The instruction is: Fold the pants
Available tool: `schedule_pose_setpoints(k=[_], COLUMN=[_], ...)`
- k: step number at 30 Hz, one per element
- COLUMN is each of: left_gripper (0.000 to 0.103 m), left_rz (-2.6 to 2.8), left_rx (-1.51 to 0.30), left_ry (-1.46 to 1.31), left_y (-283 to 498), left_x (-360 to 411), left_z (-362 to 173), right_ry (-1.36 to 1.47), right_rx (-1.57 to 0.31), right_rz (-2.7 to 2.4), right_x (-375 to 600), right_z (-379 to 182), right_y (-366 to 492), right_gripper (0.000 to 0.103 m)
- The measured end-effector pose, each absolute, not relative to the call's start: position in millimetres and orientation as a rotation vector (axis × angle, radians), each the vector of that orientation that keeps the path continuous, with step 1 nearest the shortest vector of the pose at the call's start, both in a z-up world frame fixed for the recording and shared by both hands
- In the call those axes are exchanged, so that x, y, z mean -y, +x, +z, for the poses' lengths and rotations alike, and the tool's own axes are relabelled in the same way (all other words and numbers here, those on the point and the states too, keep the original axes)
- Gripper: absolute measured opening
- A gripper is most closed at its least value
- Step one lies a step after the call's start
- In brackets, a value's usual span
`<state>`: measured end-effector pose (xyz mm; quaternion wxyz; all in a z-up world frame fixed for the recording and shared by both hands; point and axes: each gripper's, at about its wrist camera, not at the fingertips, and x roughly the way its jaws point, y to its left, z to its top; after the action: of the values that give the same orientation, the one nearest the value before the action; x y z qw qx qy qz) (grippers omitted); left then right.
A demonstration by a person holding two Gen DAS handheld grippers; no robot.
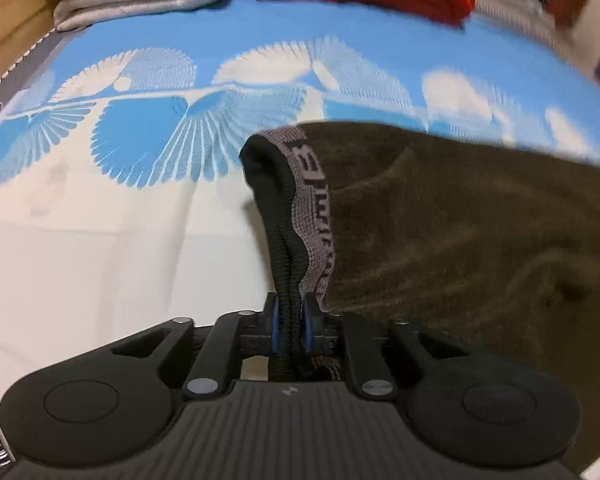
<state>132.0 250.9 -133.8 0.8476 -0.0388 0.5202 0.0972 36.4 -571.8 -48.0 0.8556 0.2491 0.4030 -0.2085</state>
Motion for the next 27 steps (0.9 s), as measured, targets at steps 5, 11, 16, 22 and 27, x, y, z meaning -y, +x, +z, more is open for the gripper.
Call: schedule_pose_setpoints(k=[5,11,16,22,27], left_gripper=[0.037,0.065,0.066,0.044,0.017], left_rz=[0.265,0.181,0.14,0.094,0.071], left_rx=[-1.101,-1.152,-1.253,-1.314,-1.278], left_ry=[-0.267,-0.269,-0.146,-0.182,-0.12], left_y=[89,37,36,46,42], left_x=[-265,-247,-237,-242,-242], left_z=[-89,-106,-149,-167,-148], right_ry=[0.52,0.434,0.453,0.255,0.175], right_rx=[-0.93,-0.956,-0.962,-0.975,-1.014], right_rz=[-0.415,-0.328,-0.308,-0.279,-0.28], right_x=[578,568,561,547,547], right_z=[-71,-77,-75,-72,-78], right_y=[55,75,78,72,65], right_gripper=[0.047,0.047,0.047,0.047,0.047])
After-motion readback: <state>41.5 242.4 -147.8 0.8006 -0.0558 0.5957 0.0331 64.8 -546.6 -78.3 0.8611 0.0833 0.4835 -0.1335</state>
